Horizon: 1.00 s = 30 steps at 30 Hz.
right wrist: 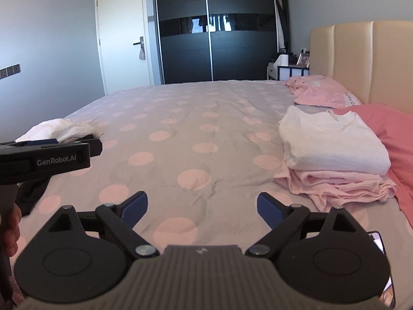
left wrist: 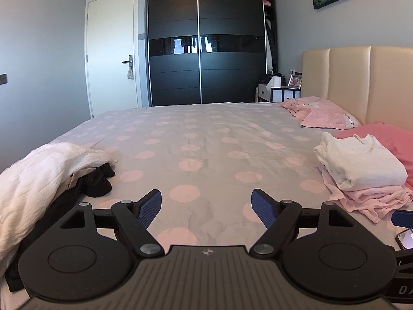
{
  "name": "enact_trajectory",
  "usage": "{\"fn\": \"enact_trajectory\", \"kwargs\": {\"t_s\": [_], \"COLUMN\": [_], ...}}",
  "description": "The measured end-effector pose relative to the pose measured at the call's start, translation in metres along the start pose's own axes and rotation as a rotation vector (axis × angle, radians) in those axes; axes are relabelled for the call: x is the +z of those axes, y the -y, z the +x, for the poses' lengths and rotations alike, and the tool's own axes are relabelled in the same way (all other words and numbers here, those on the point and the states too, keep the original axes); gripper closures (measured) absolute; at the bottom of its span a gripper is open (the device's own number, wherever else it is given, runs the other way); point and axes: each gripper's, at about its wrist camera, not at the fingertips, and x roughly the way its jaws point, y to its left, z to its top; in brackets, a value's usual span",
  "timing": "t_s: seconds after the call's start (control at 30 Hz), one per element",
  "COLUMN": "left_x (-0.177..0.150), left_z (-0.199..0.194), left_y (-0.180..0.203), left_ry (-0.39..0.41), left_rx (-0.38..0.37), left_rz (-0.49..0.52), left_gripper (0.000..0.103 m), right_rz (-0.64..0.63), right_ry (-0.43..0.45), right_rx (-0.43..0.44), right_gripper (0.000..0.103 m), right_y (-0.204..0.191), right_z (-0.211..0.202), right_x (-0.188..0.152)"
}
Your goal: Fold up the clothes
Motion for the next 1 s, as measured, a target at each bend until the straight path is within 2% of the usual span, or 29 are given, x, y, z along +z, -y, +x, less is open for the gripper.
{"fn": "enact_trajectory", "kwargs": {"t_s": [0.1, 0.3, 0.47, 0.6, 0.63, 0.67, 0.7, 0.83, 1.0], "left_x": [-0.005, -0.023, -0.030, -0.031, -0.031, -0.031, -0.032, -0.032, -0.033], "left_z": [0.006, 0.028, 0.031, 0.033, 0.034, 0.034, 0.034, 0.035, 0.035], "left_y": [0.000, -0.010, -0.019, -0.022, -0.022, -0.021, -0.021, -0.024, -0.020], "left_ry": [-0.021, -0.146, -0.177, -0.198, -0.200, -0.202, -0.204, -0.224, -0.240], "left_rx": [0.024, 0.077, 0.116, 0.118, 0.118, 0.114, 0.111, 0.089, 0.073], "left_rz": [-0.005, -0.014, -0.029, -0.024, -0.016, -0.010, -0.005, -0.021, 0.013], "left_gripper": [0.027, 0.027, 0.027, 0.026, 0.023, 0.015, 0.013, 0.013, 0.012], "right_rz": [0.012, -0.010, -0.030, -0.055, -0.056, -0.055, -0.051, -0.049, -0.063], "right_ry": [-0.039, -0.129, -0.156, -0.170, -0.169, -0.168, -0.165, -0.162, -0.165], "right_rx": [-0.024, -0.053, -0.062, -0.064, -0.066, -0.067, -0.066, -0.068, -0.059], "right_gripper": [0.009, 0.008, 0.006, 0.005, 0.005, 0.005, 0.004, 0.003, 0.003], "right_y": [-0.003, -0.015, -0.024, -0.031, -0.032, -0.032, -0.032, -0.034, -0.036], "right_z": [0.016, 0.042, 0.053, 0.057, 0.057, 0.057, 0.057, 0.056, 0.056], "right_x": [0.001, -0.004, -0.008, -0.011, -0.011, -0.011, -0.010, -0.011, -0.011]}}
